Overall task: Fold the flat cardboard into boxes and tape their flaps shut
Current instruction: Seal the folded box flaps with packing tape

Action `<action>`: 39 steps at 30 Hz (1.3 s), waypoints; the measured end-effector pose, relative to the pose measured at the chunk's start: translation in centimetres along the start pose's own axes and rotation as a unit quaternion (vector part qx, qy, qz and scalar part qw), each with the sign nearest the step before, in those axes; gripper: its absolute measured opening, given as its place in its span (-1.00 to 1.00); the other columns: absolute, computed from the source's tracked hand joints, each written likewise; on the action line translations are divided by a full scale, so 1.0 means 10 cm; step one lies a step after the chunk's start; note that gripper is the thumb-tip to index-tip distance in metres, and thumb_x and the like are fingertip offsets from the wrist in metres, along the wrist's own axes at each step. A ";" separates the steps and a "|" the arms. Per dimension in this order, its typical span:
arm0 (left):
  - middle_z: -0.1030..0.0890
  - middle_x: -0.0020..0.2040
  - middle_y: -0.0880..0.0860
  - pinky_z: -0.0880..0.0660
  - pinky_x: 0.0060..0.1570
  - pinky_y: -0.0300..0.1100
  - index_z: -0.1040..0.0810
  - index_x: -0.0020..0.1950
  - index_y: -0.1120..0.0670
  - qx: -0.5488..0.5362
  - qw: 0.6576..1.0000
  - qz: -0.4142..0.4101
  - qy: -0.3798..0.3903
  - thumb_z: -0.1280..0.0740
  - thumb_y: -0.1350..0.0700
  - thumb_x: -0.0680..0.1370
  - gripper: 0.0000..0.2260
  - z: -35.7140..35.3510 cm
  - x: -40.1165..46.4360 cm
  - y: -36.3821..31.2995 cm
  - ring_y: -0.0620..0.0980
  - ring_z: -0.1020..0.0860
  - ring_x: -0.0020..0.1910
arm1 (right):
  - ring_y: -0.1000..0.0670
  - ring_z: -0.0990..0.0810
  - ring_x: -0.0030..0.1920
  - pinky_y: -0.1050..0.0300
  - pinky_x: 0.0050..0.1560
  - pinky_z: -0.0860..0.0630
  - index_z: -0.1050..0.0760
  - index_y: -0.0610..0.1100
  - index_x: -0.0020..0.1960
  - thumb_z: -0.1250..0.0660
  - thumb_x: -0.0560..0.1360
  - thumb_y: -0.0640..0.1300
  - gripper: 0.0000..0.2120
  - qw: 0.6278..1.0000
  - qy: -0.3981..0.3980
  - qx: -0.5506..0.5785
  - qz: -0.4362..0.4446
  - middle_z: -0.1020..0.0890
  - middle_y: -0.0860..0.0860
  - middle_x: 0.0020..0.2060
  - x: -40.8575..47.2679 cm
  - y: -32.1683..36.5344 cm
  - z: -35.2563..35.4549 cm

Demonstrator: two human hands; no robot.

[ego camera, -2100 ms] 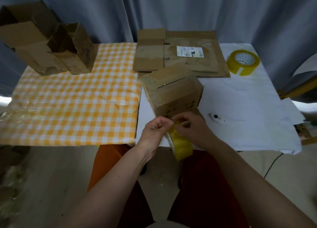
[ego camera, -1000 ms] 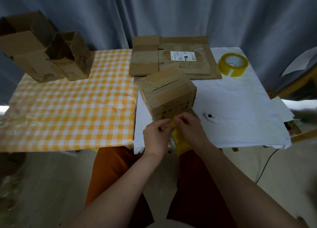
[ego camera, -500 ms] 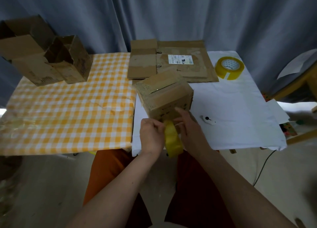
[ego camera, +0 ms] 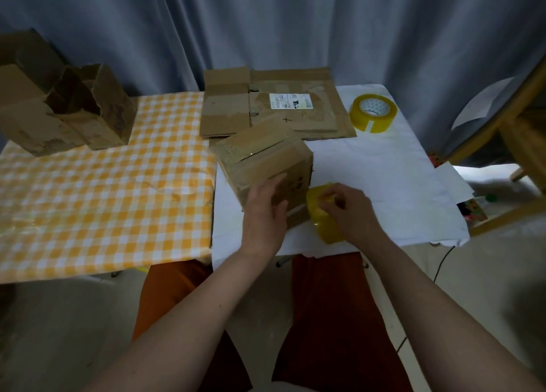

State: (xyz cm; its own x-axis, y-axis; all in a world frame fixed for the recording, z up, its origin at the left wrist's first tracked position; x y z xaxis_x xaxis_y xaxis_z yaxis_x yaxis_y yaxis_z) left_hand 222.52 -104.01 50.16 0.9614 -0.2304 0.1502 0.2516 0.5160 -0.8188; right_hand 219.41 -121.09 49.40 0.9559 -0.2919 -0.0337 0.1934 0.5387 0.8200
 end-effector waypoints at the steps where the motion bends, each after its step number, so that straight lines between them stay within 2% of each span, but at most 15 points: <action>1: -0.44 0.28 0.07 -0.36 0.24 -0.33 -0.43 0.38 0.08 0.019 0.999 -0.020 -0.025 -0.27 0.33 0.55 -0.59 0.06 0.02 -0.01 0.00 -0.42 0.26 | -0.06 -0.51 -0.16 0.14 -0.17 -0.36 -0.58 -0.09 -0.02 -0.32 0.50 -0.22 -0.89 0.997 -0.028 -0.066 0.007 -0.57 -0.06 -0.19 0.03 -0.08 0.09; 3: -0.43 0.30 0.11 -0.18 0.24 -0.54 -0.40 0.41 0.08 0.069 0.993 -0.057 -0.077 -0.25 0.35 0.54 -0.55 0.23 0.13 0.01 -0.07 -0.35 0.27 | -0.15 -0.55 -0.11 0.07 -0.18 -0.39 -0.58 -0.18 0.07 -0.28 0.51 -0.26 -0.82 0.970 -0.068 -0.234 0.019 -0.59 -0.17 -0.07 0.12 -0.27 0.23; 5: -0.40 0.32 0.13 -0.13 0.29 -0.46 -0.37 0.43 0.10 0.127 0.986 -0.066 -0.087 -0.26 0.33 0.54 -0.54 0.42 0.32 0.08 -0.03 -0.32 0.31 | -0.24 -0.57 -0.09 0.03 -0.25 -0.38 -0.56 -0.20 0.15 -0.21 0.53 -0.28 -0.76 0.931 -0.058 -0.361 -0.001 -0.56 -0.24 -0.01 0.22 -0.48 0.33; 11: -0.18 0.54 0.13 -0.08 0.50 -0.01 -0.23 0.52 0.10 0.256 0.965 0.021 0.051 -0.16 0.11 0.65 -0.57 0.71 1.06 0.42 0.12 -0.11 0.53 | -0.21 -0.52 0.15 -0.06 0.02 -0.47 -0.19 -0.02 0.50 -0.10 0.59 -0.26 -0.51 0.907 0.071 -0.409 -0.067 -0.45 -0.23 0.23 0.35 -0.92 0.27; 14: -0.27 0.50 0.16 -0.20 0.42 -0.05 -0.22 0.52 0.12 0.227 0.965 0.073 0.109 -0.10 0.06 0.67 -0.58 0.76 1.31 0.58 0.16 -0.22 0.48 | -0.21 -0.40 0.26 -0.04 0.11 -0.43 0.05 -0.05 0.55 -0.12 0.59 -0.25 -0.40 0.889 0.007 -0.454 -0.056 -0.37 -0.24 0.28 0.34 -0.75 0.15; 18: -0.35 0.45 0.16 -0.31 0.31 -0.03 -0.31 0.48 0.12 0.216 0.959 0.108 0.148 -0.06 0.04 0.68 -0.62 0.78 1.38 0.68 0.17 -0.33 0.39 | -0.09 -0.31 0.35 0.08 0.28 -0.29 -0.17 -0.13 0.48 -0.20 0.59 -0.17 -0.51 0.998 -0.027 -0.055 0.027 -0.29 -0.13 0.37 0.12 -0.15 -0.29; 22: -0.59 0.05 0.21 -0.37 -0.15 -0.11 -0.59 0.04 0.19 0.278 0.939 0.122 0.159 -0.09 -0.06 0.66 -0.61 0.85 1.19 0.67 0.14 -0.52 -0.05 | -0.01 -0.24 0.42 0.08 0.33 -0.22 0.00 0.02 0.54 -0.16 0.58 0.11 -0.38 0.960 0.048 0.249 -0.120 -0.21 0.03 0.48 0.08 0.33 -0.75; 24: -0.60 -0.12 0.12 -0.32 -0.30 -0.14 -0.54 -0.17 0.14 0.324 0.915 0.160 0.180 -0.10 -0.18 0.63 -0.55 0.86 1.00 0.72 0.04 -0.49 -0.22 | -0.02 -0.34 0.33 -0.01 0.31 -0.30 0.02 0.08 0.54 -0.13 0.56 0.20 -0.37 0.933 0.044 0.309 -0.177 -0.26 0.03 0.45 0.16 0.46 -0.84; 26: -0.53 -0.08 0.01 -0.34 -0.23 -0.16 -0.49 -0.03 0.12 0.290 0.922 0.182 0.183 -0.11 -0.22 0.61 -0.59 0.82 0.82 0.76 -0.01 -0.47 -0.16 | 0.00 -0.39 0.27 -0.06 0.27 -0.38 -0.04 0.09 0.53 -0.11 0.57 0.20 -0.41 0.917 0.043 0.341 -0.202 -0.32 0.04 0.41 0.25 0.51 -0.91; 28: -0.49 -0.03 -0.12 -0.38 -0.21 -0.34 -0.38 0.29 0.03 0.074 0.966 0.208 0.136 -0.13 -0.15 0.63 -0.66 0.72 0.66 0.79 -0.13 -0.48 -0.13 | -0.03 -0.39 0.31 -0.13 0.32 -0.37 -0.09 0.06 0.52 -0.08 0.59 0.17 -0.46 0.914 0.034 0.352 -0.197 -0.35 0.01 0.40 0.31 0.54 -1.01; 30: -0.47 -0.05 -0.28 -0.37 -0.32 -0.55 -0.35 0.31 -0.13 -0.116 0.967 0.220 0.056 -0.11 -0.07 0.66 -0.76 0.66 0.55 0.80 -0.39 -0.51 -0.17 | 0.00 -0.39 0.31 -0.11 0.35 -0.34 -0.13 0.05 0.50 -0.04 0.61 0.14 -0.51 0.922 -0.001 0.343 -0.182 -0.37 0.02 0.38 0.33 0.52 -1.12; 32: -0.48 0.04 -0.35 -0.38 -0.18 -0.61 -0.37 0.23 -0.30 -0.194 0.958 0.210 0.021 -0.07 -0.06 0.67 -0.80 0.62 0.49 0.85 -0.51 -0.48 -0.06 | 0.09 -0.37 0.27 0.07 0.31 -0.32 -0.18 0.07 0.48 -0.02 0.62 0.12 -0.56 0.927 -0.059 0.336 -0.155 -0.38 0.09 0.35 0.33 0.48 -1.22; 35: -0.21 0.50 -0.22 -0.18 0.41 -0.32 -0.08 0.53 -0.20 -0.176 0.975 0.133 0.021 -0.03 -0.06 0.68 -0.59 0.60 0.41 0.93 -0.30 -0.20 0.44 | 0.14 -0.31 0.35 0.23 0.29 -0.29 -0.20 0.07 0.47 -0.02 0.64 0.05 -0.60 0.945 -0.143 0.284 -0.077 -0.34 0.24 0.29 0.31 0.46 -1.28; 36: -0.13 0.53 -0.18 -0.11 0.44 -0.31 -0.04 0.56 -0.12 -0.134 0.987 0.086 0.027 -0.05 -0.05 0.67 -0.54 0.60 0.39 0.92 -0.32 -0.13 0.47 | 0.12 -0.27 0.40 0.18 0.36 -0.26 -0.21 0.05 0.47 -0.05 0.63 0.05 -0.59 0.957 -0.156 0.242 -0.035 -0.31 0.20 0.35 0.32 0.45 -1.28; 39: -0.22 0.43 -0.12 -0.17 0.35 -0.46 -0.32 0.46 -0.02 -0.059 0.996 -0.036 0.062 -0.22 -0.03 0.57 -0.55 0.63 0.34 0.94 -0.45 -0.20 0.35 | -0.14 -0.18 0.48 -0.08 0.44 -0.19 -0.36 -0.12 0.38 -0.20 0.55 0.05 -0.54 0.980 -0.106 0.084 0.149 -0.24 -0.12 0.46 0.37 0.41 -1.26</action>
State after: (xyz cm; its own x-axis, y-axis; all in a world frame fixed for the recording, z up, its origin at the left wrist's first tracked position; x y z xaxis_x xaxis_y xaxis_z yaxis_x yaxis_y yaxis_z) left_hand 228.85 -94.74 46.47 0.9187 -0.3670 0.1463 0.2966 0.3961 -0.8690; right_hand 226.53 -110.05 45.42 0.8937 -0.3079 0.3265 -0.1441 0.4921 0.8585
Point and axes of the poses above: each hand's wrist, its own x-axis towards the middle knuckle, its own z-axis out of the back of the hand, y = z × x, the point moved 3 cm from there along x, towards the middle knuckle
